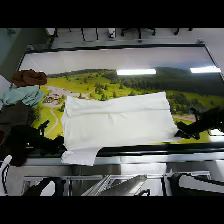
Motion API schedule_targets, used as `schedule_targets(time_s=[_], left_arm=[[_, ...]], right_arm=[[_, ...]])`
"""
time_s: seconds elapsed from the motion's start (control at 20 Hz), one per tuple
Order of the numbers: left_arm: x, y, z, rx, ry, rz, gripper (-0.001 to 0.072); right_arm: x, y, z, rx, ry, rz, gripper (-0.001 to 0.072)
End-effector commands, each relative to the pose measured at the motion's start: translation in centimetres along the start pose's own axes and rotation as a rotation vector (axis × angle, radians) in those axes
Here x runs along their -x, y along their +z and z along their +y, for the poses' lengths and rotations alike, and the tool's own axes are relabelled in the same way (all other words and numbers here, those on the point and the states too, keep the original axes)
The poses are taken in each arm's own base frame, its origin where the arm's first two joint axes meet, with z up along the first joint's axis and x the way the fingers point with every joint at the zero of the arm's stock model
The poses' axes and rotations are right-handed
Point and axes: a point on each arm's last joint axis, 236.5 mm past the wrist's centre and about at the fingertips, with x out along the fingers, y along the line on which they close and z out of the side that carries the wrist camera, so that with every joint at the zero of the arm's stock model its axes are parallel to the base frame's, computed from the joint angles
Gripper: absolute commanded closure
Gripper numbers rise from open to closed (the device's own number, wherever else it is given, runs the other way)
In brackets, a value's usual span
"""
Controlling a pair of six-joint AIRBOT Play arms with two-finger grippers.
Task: Fold the shirts.
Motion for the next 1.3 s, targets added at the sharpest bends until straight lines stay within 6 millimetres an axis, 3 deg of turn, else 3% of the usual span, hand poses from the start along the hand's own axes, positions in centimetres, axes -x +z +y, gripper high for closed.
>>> schedule_targets(time_s=[0.0, 0.2, 0.4, 0.5, 0.65, 0.8, 0.95, 1.1, 1.15, 1.2, 1.25], left_arm=[[2.0, 1.4, 0.2, -0.024, 0.044, -0.151, 0.0694], [5.8, 4.8, -3.6, -0.103, -0.011, -0.282, 0.0694], [9.9, 11.4, -9.6, -0.237, -0.014, -0.393, 0.0694], [10.7, 14.9, -12.2, -0.278, -0.019, -0.408, 0.0694], [9.3, 19.5, -14.2, -0.299, -0.016, -0.388, 0.0694], [6.7, 23.3, -14.2, -0.262, -0.015, -0.363, 0.0693], [4.3, 25.0, -13.4, -0.239, -0.004, -0.308, 0.0694], [2.4, 25.6, -12.8, -0.224, 0.002, -0.253, 0.0693], [2.0, 25.5, -12.8, -0.223, -0.001, -0.232, 0.0659], [1.8, 25.4, -12.8, -0.223, -0.004, -0.209, 0.0344], [1.9, 25.3, -12.9, -0.214, -0.003, -0.194, 0.0017]], right_arm=[[1.5, -0.4, -0.6, -0.052, -0.037, -0.033, 0.0693], [2.7, 3.0, 4.7, -0.020, 0.181, -0.167, 0.0692], [5.9, 8.3, 8.1, 0.063, 0.204, -0.357, 0.0692], [6.6, 10.8, 10.0, 0.119, 0.194, -0.418, 0.0691], [6.4, 14.8, 12.9, 0.188, 0.170, -0.502, 0.0692], [5.4, 18.2, 13.8, 0.213, 0.154, -0.531, 0.0692], [4.2, 19.8, 12.6, 0.211, 0.125, -0.513, 0.0691], [4.1, 20.0, 12.2, 0.243, 0.102, -0.510, 0.0676], [4.4, 19.9, 12.2, 0.251, 0.103, -0.507, 0.0552], [4.9, 19.9, 12.2, 0.255, 0.104, -0.504, 0.0369], [5.6, 20.1, 11.8, 0.260, 0.095, -0.506, 0.0269]])
